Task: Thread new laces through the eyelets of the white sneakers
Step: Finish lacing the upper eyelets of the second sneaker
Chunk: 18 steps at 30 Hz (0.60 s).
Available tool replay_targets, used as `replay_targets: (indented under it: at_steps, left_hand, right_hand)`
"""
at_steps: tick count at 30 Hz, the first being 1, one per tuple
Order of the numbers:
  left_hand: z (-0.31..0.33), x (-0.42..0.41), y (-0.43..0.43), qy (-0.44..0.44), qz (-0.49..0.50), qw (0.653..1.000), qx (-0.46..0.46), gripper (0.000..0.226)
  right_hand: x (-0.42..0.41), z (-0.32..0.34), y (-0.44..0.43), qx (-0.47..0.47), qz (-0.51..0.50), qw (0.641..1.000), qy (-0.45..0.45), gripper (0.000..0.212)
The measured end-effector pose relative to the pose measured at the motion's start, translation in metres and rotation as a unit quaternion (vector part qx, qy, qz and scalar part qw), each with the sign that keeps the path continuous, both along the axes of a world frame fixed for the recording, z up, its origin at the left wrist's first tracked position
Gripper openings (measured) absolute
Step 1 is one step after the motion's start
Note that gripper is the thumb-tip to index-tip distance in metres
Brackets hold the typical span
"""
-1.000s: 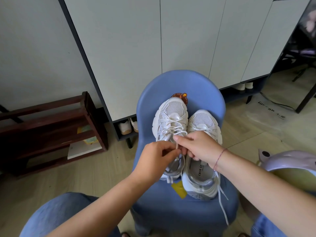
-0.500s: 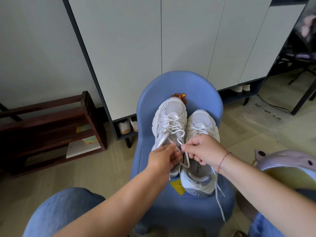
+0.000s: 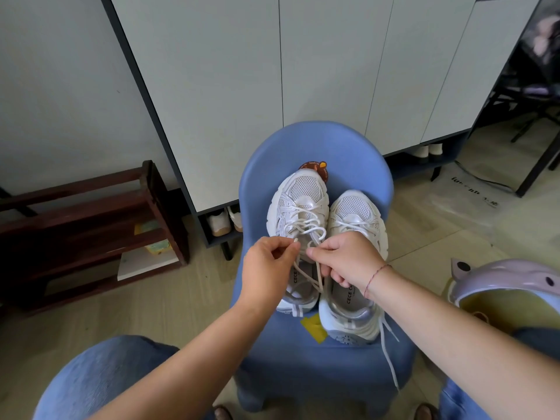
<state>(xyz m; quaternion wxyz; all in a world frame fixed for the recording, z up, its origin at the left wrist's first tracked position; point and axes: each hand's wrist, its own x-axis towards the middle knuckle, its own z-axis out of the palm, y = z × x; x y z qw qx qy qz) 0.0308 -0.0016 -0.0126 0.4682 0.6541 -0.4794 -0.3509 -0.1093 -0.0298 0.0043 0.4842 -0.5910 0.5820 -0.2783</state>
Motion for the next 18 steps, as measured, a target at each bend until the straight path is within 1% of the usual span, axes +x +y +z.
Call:
replay_targets:
  at_steps: [2,4,7,11,13,18]
  left_hand:
    - [-0.002,0.001,-0.002,0.007,-0.009,1.0,0.011,0.014]
    - [-0.002,0.002,-0.003,0.009,-0.012,1.0,0.012,0.013]
    - [0.002,0.003,-0.003,-0.013,-0.005,1.0,-0.006,0.015]
    - [0.003,0.005,0.001,0.01,-0.008,1.0,0.009,0.014]
    - [0.001,0.006,0.002,-0.002,-0.005,1.0,0.009,0.014]
    - [0.002,0.007,0.008,0.052,-0.023,0.998,0.015,0.016]
  right_hand:
    - [0.003,-0.004,-0.002,-0.014,-0.005,1.0,0.015,0.025]
    - [0.003,-0.006,-0.003,-0.04,-0.019,0.999,0.019,0.02]
    - [0.002,-0.006,-0.005,-0.092,-0.033,0.995,0.028,0.013]
    - [0.001,-0.005,-0.002,-0.128,-0.02,0.991,0.042,0.017]
    - [0.001,-0.005,0.0,-0.137,-0.014,0.989,0.055,0.017]
    - [-0.006,-0.001,0.0,-0.111,-0.011,0.993,0.043,0.011]
